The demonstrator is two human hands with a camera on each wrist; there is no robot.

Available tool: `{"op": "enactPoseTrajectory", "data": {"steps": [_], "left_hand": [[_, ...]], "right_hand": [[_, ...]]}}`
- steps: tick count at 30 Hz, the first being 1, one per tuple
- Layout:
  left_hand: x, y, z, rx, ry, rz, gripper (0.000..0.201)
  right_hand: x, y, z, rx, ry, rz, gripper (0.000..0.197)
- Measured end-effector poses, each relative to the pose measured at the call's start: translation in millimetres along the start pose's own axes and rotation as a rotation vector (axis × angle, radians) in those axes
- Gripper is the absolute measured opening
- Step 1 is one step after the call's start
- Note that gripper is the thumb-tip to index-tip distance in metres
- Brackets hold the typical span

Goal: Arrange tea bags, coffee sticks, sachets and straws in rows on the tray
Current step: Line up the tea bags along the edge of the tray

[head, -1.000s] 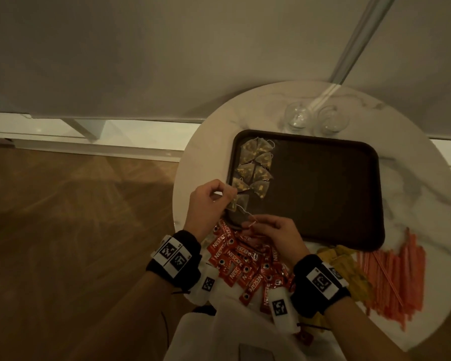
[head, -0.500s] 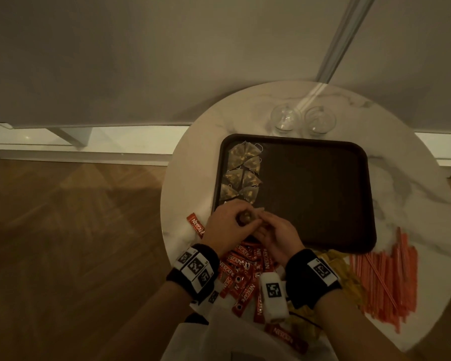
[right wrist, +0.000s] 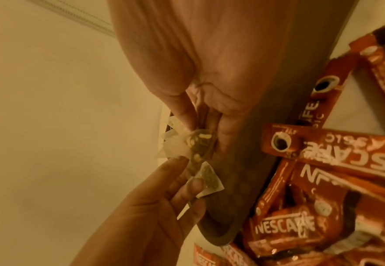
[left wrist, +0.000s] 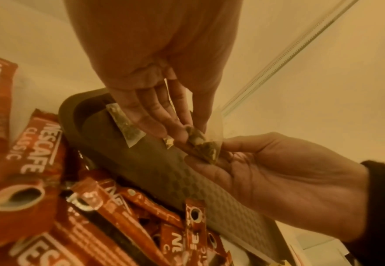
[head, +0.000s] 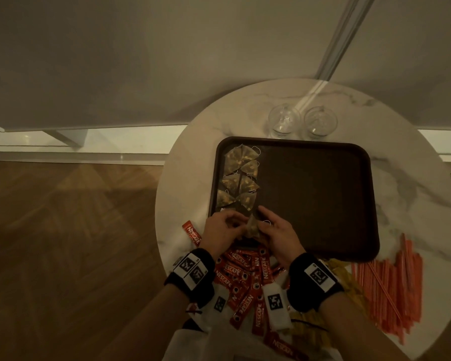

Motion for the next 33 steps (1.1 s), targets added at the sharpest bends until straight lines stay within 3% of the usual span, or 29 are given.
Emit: {"op": "enactPoseTrajectory", "data": {"steps": [5, 9, 15, 19, 22, 24, 27, 33], "left_hand": [[4.3, 3.4, 4.8, -0.091, 0.045, -0.058, 0.021], [3.0, 2.9, 6.9, -0.128, 0.058, -0.097, 0.013], [1.1, -4.5, 6.2, 0.009, -0.025, 0.019, 0.011], [3.8, -10.8, 4.8, 0.087, 0.012, 0.086, 0.016], [4.2, -12.5, 7.7, 0.07, 0.035, 0.071, 0.023], [4.0, -12.0, 11.1, 0.018, 0.045, 0.049, 0.023], [1.1, -9.4, 17.3, -0.013, 0.029, 0.11, 0.019], [3.5, -15.7, 34.6, 0.07, 0.078, 0.549, 0.011]], "right_hand": [[0.5, 1.4, 3.9, -0.029, 0.032, -0.134, 0.05], [-1.1, 1.0, 7.3, -0.001, 0.061, -0.083, 0.053], [-0.8, 7.6, 4.5, -0.021, 0.084, -0.08, 0.069], [-2.1, 10.9, 4.0, -0.075, 0.077, -0.193, 0.077], [-5.1, 10.8, 4.3, -0.111, 0.093, -0.302, 0.079], [-9.1, 8.4, 7.7, -0.112, 0.079, -0.383, 0.073], [-16.9, 1.9, 17.4, -0.07, 0.013, -0.509, 0.047], [-26.8, 0.9, 24.6, -0.054, -0.068, -0.835, 0.015]]}}
Point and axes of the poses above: each hand's wrist, its own z-axis towards the middle knuckle, its own x-axis out of the palm, y = z × x, the point moved 3 cm from there along z, towards the middle knuckle, and after that the axes turned 10 degrees about -z, right-handed, at the moved point
